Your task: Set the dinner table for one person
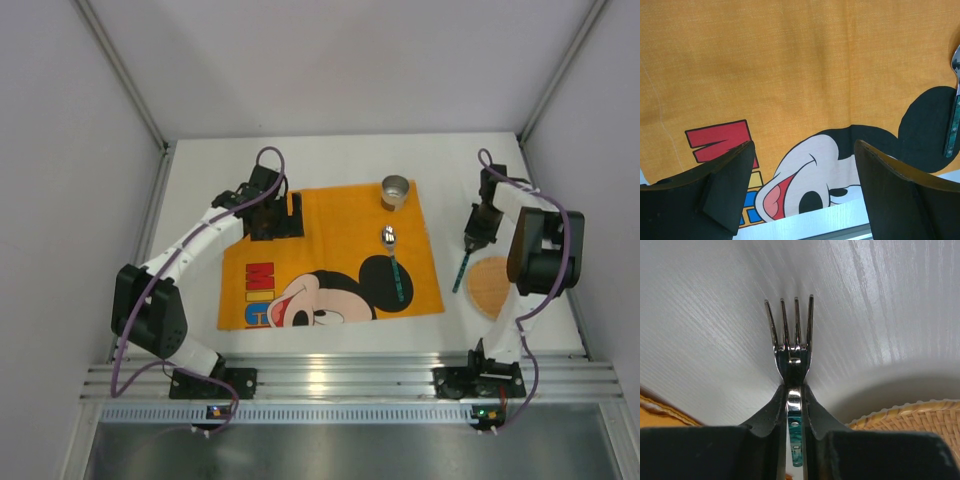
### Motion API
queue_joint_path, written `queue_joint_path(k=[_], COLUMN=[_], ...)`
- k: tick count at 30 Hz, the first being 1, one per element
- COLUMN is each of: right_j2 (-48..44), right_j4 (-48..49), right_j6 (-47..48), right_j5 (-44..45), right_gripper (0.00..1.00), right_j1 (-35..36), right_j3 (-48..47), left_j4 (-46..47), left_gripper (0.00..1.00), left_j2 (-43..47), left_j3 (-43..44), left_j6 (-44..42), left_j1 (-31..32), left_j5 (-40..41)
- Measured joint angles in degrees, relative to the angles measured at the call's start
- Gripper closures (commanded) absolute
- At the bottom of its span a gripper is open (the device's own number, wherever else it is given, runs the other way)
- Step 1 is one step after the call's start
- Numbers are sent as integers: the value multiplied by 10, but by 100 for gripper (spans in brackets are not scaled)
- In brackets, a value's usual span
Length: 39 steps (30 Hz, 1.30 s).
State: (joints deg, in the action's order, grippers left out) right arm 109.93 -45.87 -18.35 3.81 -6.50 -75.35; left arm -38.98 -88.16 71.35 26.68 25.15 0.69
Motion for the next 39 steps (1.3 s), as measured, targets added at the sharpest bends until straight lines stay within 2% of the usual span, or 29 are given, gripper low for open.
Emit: queue_joint_path(k=[2,7,11,16,21,23,30,39], right_j2=[0,0,1,-2,-19,-34,-75,-87], right_j4=[-1,-6,-21,-49,-95,-108,-150,-171], right_j6=[-1,-3,-8,-22,-41,-52,-116,-169], right_j5=[0,-5,-19,-40,-59,-70,-118,-156], right_gripper=[100,100,100,100,100,100,100,100], right_j1=[0,1,18,44,63,73,125,136], right_j3=[0,-5,-32,-104,-167,-172,-173,-173], left_j4=[0,-3,-12,-34,-52,-51,-53,-54], left_gripper=[14,17,17,15,16,16,18,21], left_j2=[0,-3,-26,-91,-181,-207,-259,-271], left_j3=[0,9,56,182,346,386,420,413], left_j6=[0,-5,-24,-57,-104,-118,-151,-174], left_j1=[0,0,9,59,150,185,280,342], left_j5=[0,-13,-19,0,37,46,54,70])
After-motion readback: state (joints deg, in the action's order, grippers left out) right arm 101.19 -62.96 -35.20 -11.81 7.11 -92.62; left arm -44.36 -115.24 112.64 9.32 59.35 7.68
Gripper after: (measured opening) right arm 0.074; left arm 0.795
